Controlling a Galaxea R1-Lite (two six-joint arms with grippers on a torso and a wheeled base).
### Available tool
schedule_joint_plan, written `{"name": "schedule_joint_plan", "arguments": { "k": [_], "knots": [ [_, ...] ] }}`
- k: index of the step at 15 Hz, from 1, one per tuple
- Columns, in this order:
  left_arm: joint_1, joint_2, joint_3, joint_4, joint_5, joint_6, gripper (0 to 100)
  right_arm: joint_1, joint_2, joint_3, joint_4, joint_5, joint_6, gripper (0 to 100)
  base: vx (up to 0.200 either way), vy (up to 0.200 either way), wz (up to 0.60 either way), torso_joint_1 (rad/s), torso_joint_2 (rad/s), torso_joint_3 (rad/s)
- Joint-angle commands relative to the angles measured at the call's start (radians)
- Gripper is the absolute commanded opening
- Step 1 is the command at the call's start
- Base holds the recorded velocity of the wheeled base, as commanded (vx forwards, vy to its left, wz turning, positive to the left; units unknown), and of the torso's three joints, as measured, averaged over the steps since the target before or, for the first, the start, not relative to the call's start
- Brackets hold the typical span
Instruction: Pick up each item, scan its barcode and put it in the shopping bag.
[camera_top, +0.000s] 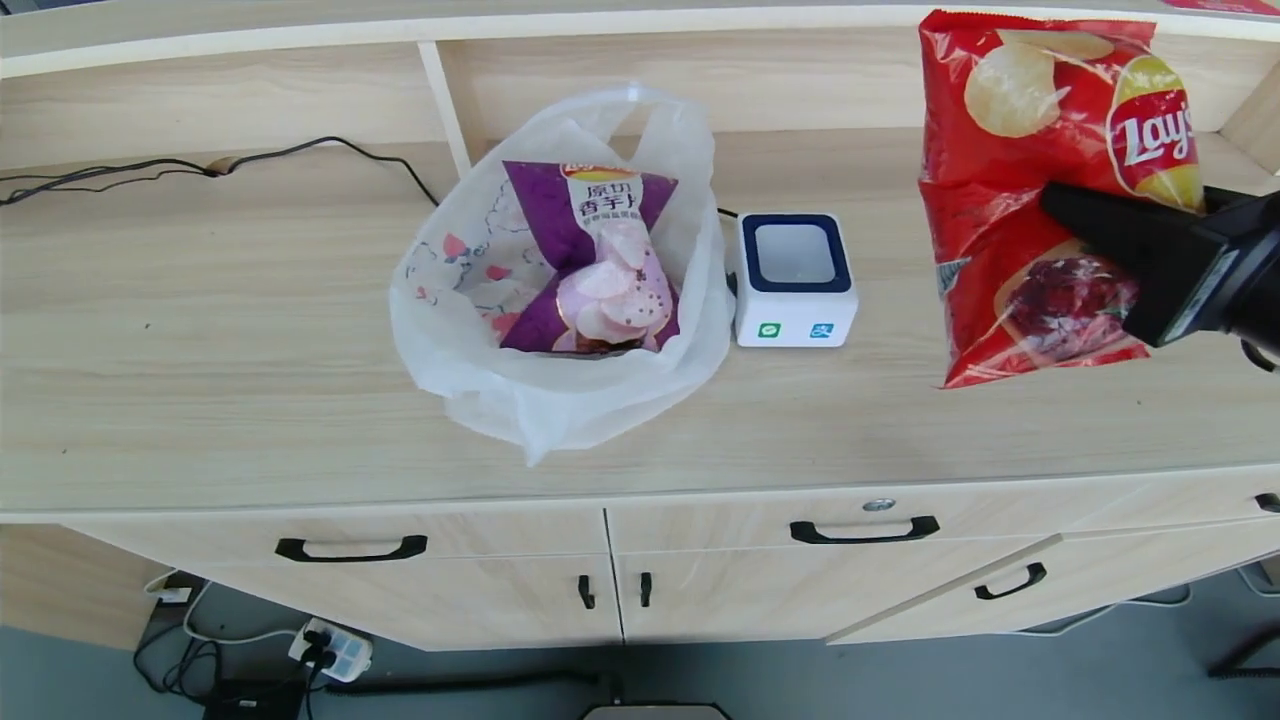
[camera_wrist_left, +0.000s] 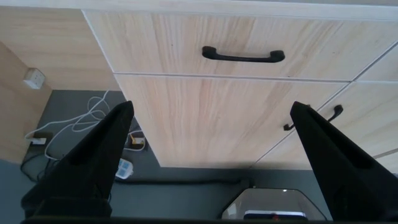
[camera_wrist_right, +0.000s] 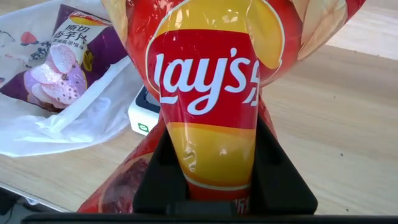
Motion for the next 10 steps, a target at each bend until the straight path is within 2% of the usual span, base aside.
{"name": "schedule_joint_plan", "arguments": {
  "k": [1, 4, 6, 10],
  "knots": [
    [0.0, 0.002, 0.0, 0.0, 0.0, -0.001, 100, 0.001, 0.047, -0.008, -0.002, 0.0, 0.01, 0, 0.0, 0.2, 0.0, 0.002, 0.0, 0.002],
    [0.0, 0.002, 0.0, -0.002, 0.0, 0.001, 100, -0.053, 0.114, -0.071, -0.008, 0.015, 0.04, 0, 0.0, 0.2, 0.0, 0.004, 0.0, 0.002],
    [0.0, 0.002, 0.0, -0.005, 0.0, 0.001, 100, -0.141, 0.205, -0.163, -0.032, 0.136, 0.038, 0, 0.0, 0.0, 0.0, 0.0, 0.0, 0.0],
    [0.0, 0.0, 0.0, -0.005, 0.0, 0.001, 100, -0.167, 0.297, -0.26, -0.055, 0.152, -0.079, 0, 0.0, 0.0, 0.0, 0.0, 0.0, 0.0]
  ]
}}
